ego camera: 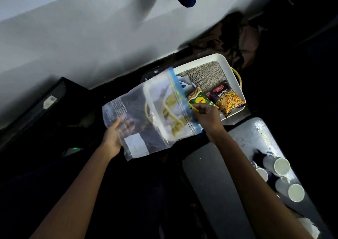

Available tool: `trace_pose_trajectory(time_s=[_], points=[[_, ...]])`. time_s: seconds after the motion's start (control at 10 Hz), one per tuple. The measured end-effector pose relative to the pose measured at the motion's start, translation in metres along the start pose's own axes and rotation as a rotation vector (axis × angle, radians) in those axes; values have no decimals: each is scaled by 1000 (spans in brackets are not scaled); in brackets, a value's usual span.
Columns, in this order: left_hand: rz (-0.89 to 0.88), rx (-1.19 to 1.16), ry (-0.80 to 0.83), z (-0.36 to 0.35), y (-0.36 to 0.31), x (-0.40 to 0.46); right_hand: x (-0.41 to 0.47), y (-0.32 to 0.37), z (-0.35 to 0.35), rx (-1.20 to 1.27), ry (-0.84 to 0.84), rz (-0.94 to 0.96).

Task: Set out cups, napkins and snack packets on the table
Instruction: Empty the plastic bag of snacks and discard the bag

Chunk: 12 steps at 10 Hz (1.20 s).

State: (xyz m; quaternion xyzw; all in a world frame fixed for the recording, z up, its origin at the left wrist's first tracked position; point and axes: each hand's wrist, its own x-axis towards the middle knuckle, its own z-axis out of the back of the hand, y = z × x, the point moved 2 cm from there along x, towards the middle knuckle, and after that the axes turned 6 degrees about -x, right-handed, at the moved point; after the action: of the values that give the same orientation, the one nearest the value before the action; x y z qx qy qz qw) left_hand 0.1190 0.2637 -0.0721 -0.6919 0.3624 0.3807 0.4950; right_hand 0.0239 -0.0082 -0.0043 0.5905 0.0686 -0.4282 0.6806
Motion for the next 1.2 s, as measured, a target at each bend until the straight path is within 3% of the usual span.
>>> trace_pose_trajectory(time_s=[0.1,0.3,0.4,0.5,0.6,0.9,1.1,1.2], points=[[-29,-17,-82,17,-3,2,-5,7,10,44,-107,27],[-156,-118,-247,49,-7,-1,-13,18,13,-305,-393,280],[-223,-196,-308,60,-8,-3,-18,13,1,-455,-378,363],[-236,-232,-324,66,-8,-4,-20,-6,-18,-733,-179,435],[-266,-220,-338,68,-10,-4,-24,-34,-37,-1031,104,384],[-380,-264,-386,69,-12,-6,-34,-60,-62,-1402,302,215],[-325,-230,-461,67,-24,-20,-33,-54,-65,-1178,364,118],[-373,-192,-634,68,-37,-28,-42,-45,-63,-1044,242,158]])
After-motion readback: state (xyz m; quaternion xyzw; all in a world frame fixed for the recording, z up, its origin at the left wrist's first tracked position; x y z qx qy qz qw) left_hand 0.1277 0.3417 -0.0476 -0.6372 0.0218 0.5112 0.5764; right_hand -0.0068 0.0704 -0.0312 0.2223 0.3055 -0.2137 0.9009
